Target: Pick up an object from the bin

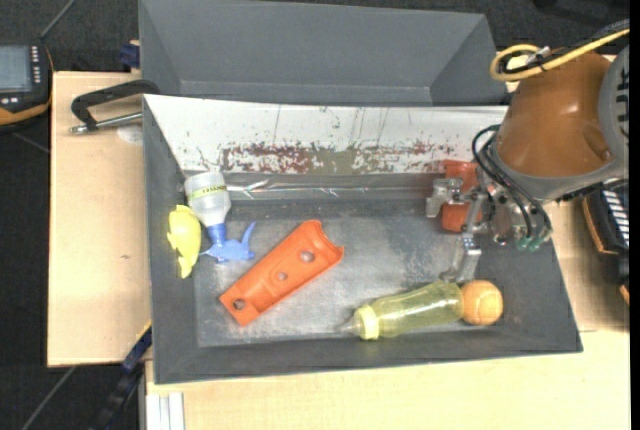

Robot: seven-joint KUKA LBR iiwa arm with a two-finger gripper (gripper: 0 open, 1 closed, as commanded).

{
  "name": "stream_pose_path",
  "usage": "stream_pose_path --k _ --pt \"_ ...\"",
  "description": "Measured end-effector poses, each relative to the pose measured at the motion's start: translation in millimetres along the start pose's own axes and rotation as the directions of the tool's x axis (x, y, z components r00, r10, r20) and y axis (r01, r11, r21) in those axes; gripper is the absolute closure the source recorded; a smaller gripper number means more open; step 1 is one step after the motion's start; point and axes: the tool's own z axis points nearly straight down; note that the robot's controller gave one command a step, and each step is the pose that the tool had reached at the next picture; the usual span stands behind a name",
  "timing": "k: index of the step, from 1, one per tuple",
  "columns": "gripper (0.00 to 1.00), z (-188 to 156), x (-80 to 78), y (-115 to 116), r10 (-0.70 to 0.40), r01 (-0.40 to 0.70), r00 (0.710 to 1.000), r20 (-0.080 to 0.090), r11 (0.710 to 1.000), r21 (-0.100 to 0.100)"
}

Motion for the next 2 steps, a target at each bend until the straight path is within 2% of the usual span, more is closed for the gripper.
stream_pose_path --k 1,2 --pt "0.0 -3 -0.3 0 -0.001 0.001 1.0 0.003 1.0 0.0" --pt "0.0 -45 -19.0 -6 0.124 -0.124 0.992 0.001 0.992 -0.001"
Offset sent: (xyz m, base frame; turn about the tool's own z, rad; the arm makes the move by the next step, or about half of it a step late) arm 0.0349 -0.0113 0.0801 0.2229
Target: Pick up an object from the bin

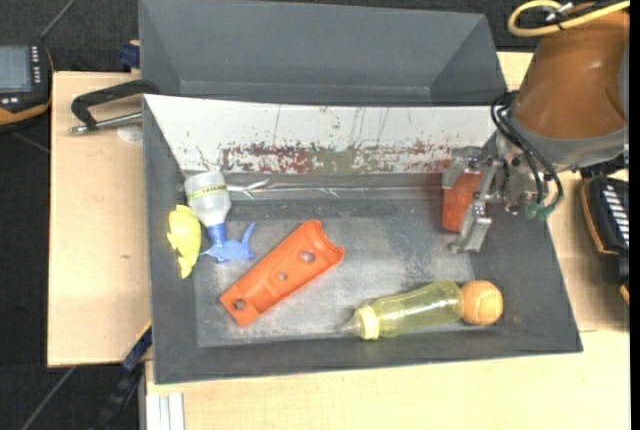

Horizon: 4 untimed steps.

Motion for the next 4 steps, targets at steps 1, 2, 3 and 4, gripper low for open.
stream_pose_path --k 1,2,3,4 --pt "0.0 25 8.7 45 -0.026 0.026 1.0 0.015 1.0 0.001" --pt "0.0 69 21.9 59 -0.3 0.3 0.954 0.003 0.954 -0.001" --pt "0.0 106 42.1 60 -0.049 0.049 0.999 0.016 0.999 -0.001" --pt "0.0 116 31.7 101 -0.083 0.083 0.996 0.018 0.997 -0.001"
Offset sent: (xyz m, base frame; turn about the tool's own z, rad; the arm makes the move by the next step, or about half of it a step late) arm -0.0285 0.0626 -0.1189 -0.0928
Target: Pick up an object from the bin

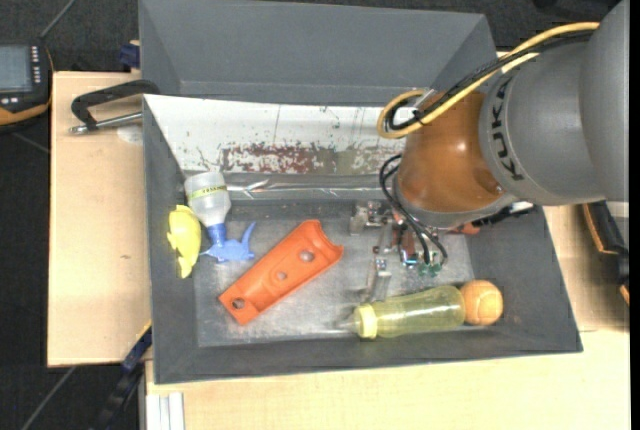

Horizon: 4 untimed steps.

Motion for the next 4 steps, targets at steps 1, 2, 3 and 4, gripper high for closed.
stream_pose_path --k 1,2,3,4 --pt "0.0 5 -23.1 10 -0.214 0.214 0.977 -0.001 0.977 -0.001" --pt "0.0 7 -40.4 40 -0.072 0.072 0.997 0.002 0.997 0.0" --pt "0.0 8 -46.4 63 -0.285 0.285 0.959 0.005 0.959 -0.001" --pt "0.0 9 -44.9 80 -0.322 0.322 0.947 0.007 0.947 -0.001"
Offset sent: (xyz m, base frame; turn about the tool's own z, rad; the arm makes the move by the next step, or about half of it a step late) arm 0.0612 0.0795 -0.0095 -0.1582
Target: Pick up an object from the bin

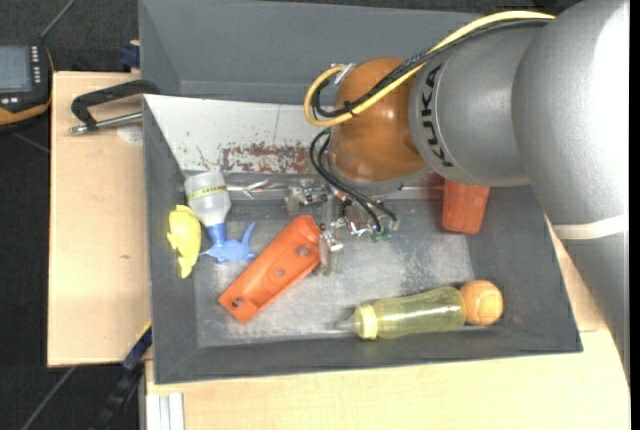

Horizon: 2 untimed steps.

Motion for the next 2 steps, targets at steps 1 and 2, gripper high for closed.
stream_pose_path --k 1,2 --pt "0.0 0 8.5 19 0.299 -0.299 0.954 -0.003 0.954 0.0" --pt "0.0 1 8.8 43 0.037 -0.037 0.999 -0.001 0.999 0.0"
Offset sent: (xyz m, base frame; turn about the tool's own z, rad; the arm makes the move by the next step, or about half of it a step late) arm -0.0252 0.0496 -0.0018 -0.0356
